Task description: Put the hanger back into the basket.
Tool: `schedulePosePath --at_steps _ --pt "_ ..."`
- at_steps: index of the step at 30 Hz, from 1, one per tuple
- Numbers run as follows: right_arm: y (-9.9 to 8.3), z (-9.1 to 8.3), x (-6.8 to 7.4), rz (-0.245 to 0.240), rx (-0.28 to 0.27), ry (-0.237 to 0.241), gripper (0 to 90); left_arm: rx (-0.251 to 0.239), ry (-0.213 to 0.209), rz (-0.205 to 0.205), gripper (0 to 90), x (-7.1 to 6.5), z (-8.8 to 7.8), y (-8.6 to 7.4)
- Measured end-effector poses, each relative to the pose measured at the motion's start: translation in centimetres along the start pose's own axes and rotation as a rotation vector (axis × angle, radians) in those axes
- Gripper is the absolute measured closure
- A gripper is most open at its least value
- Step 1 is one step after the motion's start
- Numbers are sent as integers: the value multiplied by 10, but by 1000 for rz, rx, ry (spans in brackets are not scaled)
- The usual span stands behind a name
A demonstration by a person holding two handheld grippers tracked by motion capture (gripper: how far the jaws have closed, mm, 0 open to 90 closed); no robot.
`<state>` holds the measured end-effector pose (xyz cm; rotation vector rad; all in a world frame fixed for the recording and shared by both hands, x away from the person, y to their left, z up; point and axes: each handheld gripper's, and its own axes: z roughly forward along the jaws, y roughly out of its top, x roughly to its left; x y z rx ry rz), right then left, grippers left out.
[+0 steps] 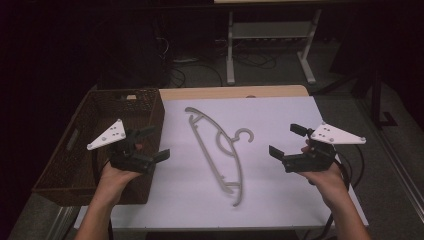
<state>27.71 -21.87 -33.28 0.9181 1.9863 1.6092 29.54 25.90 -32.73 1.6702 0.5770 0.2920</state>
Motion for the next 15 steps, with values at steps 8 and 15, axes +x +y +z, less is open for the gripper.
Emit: schedulePosePath --at_steps 8,15 --pt "1 -1 2 -5 7 -3 0 49 -38 25 0 -13 19 3" --pt "-1 8 5 -17 47 12 0 133 -73 49 0 -25 43 -6"
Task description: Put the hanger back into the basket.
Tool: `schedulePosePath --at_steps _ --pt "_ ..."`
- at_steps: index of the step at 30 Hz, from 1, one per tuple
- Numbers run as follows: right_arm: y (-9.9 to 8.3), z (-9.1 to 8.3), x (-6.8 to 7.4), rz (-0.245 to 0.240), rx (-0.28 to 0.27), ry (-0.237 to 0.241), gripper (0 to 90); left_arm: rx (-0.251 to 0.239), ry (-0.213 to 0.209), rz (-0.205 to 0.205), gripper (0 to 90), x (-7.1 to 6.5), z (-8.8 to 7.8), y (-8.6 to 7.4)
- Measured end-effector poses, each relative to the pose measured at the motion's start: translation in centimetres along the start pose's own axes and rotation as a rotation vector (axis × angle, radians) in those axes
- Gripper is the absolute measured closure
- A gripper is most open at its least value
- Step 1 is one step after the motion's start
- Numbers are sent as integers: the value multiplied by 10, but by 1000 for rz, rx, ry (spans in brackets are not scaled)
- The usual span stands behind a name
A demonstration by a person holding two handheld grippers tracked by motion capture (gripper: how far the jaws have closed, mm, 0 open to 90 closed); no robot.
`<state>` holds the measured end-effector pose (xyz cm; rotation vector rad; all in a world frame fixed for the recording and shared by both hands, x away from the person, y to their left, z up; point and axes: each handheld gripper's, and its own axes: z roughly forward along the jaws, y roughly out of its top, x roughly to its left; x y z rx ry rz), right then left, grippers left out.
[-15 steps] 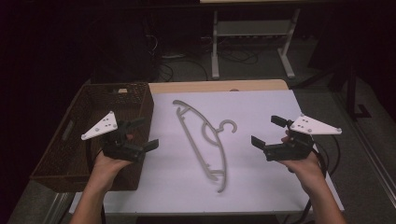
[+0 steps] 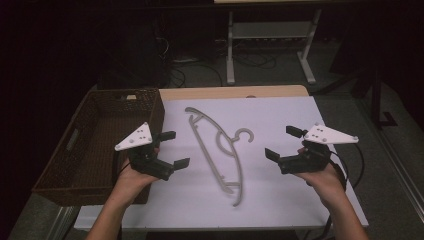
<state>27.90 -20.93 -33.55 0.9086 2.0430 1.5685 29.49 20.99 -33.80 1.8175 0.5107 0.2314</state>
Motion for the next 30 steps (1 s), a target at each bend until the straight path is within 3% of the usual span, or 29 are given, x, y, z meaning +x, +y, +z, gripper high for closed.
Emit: schedulePosePath --at_steps 7,14,22,30 --pt "-5 15 3 -8 65 19 0 91 -33 -2 0 -5 20 -18" --pt "-10 33 7 -15 131 33 0 147 -54 -26 0 -9 29 -43" --pt "-12 49 13 -24 187 50 32 148 -45 -42 0 -8 28 -52" --pt "-13 71 22 -2 272 77 154 145 -41 -52 0 -7 25 -54"
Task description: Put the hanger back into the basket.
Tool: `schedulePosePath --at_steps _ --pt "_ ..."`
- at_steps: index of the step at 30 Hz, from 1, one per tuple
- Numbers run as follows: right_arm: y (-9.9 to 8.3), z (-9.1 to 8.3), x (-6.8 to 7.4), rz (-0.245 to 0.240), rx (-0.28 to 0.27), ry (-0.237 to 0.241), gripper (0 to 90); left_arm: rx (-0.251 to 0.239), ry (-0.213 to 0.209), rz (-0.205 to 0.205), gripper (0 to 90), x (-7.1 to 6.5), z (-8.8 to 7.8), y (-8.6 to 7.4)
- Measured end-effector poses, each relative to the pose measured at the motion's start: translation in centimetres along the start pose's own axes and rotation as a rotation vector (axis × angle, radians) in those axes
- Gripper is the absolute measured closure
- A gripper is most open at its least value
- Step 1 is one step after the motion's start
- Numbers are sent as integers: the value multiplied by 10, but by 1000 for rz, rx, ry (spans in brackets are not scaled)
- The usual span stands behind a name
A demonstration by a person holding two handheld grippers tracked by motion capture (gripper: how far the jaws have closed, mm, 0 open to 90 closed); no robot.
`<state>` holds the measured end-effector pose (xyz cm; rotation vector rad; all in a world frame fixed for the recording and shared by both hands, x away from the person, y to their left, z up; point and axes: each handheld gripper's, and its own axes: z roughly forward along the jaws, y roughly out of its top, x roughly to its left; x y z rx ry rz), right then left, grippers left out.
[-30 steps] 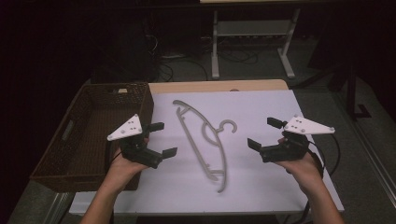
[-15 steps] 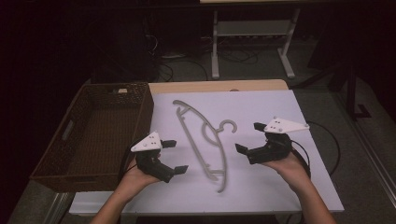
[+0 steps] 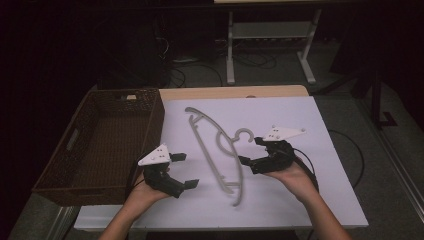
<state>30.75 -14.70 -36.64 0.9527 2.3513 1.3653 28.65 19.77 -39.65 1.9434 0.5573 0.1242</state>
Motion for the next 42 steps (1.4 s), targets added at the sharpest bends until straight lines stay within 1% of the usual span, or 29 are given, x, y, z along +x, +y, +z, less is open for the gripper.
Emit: schedulePosePath --at_steps 3,4,5,6,8,10,11,12,13,15,16,17,19,20,21,22,23,25,29,32,36,38,42 --pt "2 9 4 8 30 13 226 2 -4 -1 0 -1 1 0" --pt "2 16 6 9 38 26 267 1 -6 -2 0 -1 1 0" --pt "2 19 8 13 51 36 284 1 -6 -2 0 -1 1 0" --pt "2 19 8 13 51 36 284 -1 -6 -4 0 -1 1 0" --pt "2 27 12 15 71 43 319 -1 -6 -5 0 0 1 0" --pt "2 35 16 19 89 55 355 -2 -5 -6 0 0 1 0" --pt "2 44 19 20 107 65 394 0 -4 -4 0 0 1 0" --pt "2 48 22 35 122 71 409 -2 -4 -4 0 0 1 0" --pt "2 48 22 35 122 71 409 -3 -3 -5 0 0 0 0" --pt "1 58 26 29 136 76 442 -4 -3 -6 0 0 0 0" --pt "1 62 28 43 145 79 459 -4 -2 -7 0 0 0 0" --pt "1 68 30 45 153 85 471 -3 -1 -7 0 0 0 1" --pt "1 79 34 41 172 81 492 -4 -1 -9 0 0 1 1" --pt "0 89 38 47 191 80 513 -5 -1 -10 0 0 1 1" --pt "0 89 38 47 191 80 513 -6 -1 -10 0 0 1 1" --pt "0 93 39 42 201 80 520 -7 -2 -11 0 0 1 1" --pt "-2 102 42 39 220 73 539 -5 -2 -9 0 0 1 1" --pt "-4 109 44 34 237 61 554 -5 -1 -10 0 0 0 1" --pt "-7 115 46 30 256 44 576 -6 -2 -10 0 0 0 1" --pt "-11 121 49 24 282 21 597 -7 -4 -9 0 0 1 1" --pt "-14 124 49 27 298 7 620 -5 -4 -4 0 0 1 2" --pt "-15 126 50 29 310 4 652 -3 -6 -1 0 0 1 2" --pt "-15 126 51 36 317 -3 658 -3 -7 -2 0 0 2 2"
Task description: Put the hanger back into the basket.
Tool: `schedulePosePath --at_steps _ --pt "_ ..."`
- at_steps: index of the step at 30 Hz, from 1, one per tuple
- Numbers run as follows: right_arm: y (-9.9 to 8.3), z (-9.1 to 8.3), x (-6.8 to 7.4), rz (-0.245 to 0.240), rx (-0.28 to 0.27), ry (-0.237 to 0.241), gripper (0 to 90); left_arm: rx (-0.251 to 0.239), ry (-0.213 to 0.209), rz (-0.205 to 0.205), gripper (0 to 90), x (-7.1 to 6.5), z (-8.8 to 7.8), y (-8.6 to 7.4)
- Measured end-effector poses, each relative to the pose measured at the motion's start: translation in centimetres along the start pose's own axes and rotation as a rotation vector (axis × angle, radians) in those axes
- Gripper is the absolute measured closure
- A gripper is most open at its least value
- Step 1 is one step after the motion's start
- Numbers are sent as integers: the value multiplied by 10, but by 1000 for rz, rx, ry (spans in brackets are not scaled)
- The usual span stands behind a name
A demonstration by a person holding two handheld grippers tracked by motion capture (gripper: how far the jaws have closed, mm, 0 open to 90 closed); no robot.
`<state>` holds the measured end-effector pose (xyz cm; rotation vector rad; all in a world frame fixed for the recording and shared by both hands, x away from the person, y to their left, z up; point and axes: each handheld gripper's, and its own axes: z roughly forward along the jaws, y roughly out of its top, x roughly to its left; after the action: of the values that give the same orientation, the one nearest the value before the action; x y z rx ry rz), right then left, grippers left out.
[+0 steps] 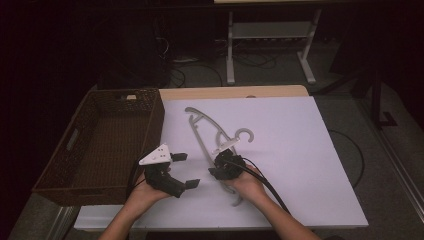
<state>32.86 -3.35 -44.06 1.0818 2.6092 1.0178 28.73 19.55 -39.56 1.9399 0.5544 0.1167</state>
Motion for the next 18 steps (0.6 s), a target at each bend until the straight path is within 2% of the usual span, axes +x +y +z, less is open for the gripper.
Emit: schedulePosePath --at_steps 8,13,18 --pt "0 -1 0 10 14 -23 685 0 -1 0 0 0 0 0" --pt "-1 -5 -8 21 23 -40 741 -4 -3 -3 0 0 1 0" --pt "-2 -10 -15 9 31 -57 801 -2 -5 -1 0 0 1 0"
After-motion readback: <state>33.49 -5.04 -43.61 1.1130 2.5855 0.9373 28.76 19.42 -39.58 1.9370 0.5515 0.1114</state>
